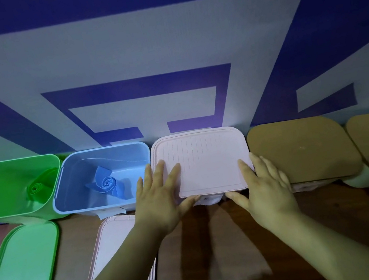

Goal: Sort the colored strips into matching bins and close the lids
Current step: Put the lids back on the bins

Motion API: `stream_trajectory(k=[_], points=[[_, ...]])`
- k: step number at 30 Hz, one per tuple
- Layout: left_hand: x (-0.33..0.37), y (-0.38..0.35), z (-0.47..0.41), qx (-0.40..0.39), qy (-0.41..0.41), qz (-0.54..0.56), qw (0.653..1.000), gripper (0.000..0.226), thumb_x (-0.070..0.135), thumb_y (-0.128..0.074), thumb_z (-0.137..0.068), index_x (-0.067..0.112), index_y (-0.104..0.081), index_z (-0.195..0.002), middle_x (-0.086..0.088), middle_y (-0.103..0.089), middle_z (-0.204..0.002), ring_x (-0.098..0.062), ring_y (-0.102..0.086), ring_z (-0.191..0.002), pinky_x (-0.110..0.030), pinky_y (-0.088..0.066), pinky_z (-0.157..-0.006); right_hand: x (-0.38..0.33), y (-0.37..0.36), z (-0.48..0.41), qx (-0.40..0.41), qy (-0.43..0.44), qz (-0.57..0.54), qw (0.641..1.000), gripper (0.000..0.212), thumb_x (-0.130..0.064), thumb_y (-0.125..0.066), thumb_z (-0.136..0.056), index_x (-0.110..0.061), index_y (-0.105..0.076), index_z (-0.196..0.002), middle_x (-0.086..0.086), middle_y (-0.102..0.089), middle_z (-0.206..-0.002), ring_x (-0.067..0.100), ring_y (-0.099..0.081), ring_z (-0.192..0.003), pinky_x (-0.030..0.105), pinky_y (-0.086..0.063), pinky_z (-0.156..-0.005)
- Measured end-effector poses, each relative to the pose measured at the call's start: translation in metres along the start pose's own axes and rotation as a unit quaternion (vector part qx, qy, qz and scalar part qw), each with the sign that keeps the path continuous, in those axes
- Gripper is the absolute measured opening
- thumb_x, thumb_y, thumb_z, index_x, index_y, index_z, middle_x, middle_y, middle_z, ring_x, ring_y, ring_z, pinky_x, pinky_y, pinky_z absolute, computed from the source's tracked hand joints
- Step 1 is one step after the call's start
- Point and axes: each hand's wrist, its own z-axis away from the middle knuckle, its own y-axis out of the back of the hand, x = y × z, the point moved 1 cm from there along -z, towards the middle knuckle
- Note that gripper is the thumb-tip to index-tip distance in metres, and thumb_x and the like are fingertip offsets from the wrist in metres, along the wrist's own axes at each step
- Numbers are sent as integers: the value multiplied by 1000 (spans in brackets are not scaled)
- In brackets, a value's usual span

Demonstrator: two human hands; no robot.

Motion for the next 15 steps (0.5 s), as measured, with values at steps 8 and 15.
stream_trajectory(k=[8,15], points=[[0,0,-1,3,7,17,1000,86,87,-12,-80,41,-12,-153,-3,-9,-165,-31,1,-152,-56,-7,-119,6,1,-3,-4,21,-3,1000,84,-79,-25,-83,-25,-46,-144,1,-33,-159,23,-30,-147,44,-36,-107],[-5,1,-12,-7,13,6,1000,97,93,-19,-75,39,-6,-154,-9,1,-165,-33,-1,-152,-58,-11,-118,14,0,-14,-20,46,-6,999,88,-81,-23,-80,-25,-40,-147,-1,-30,-160,21,-23,-149,42,-30,-111]])
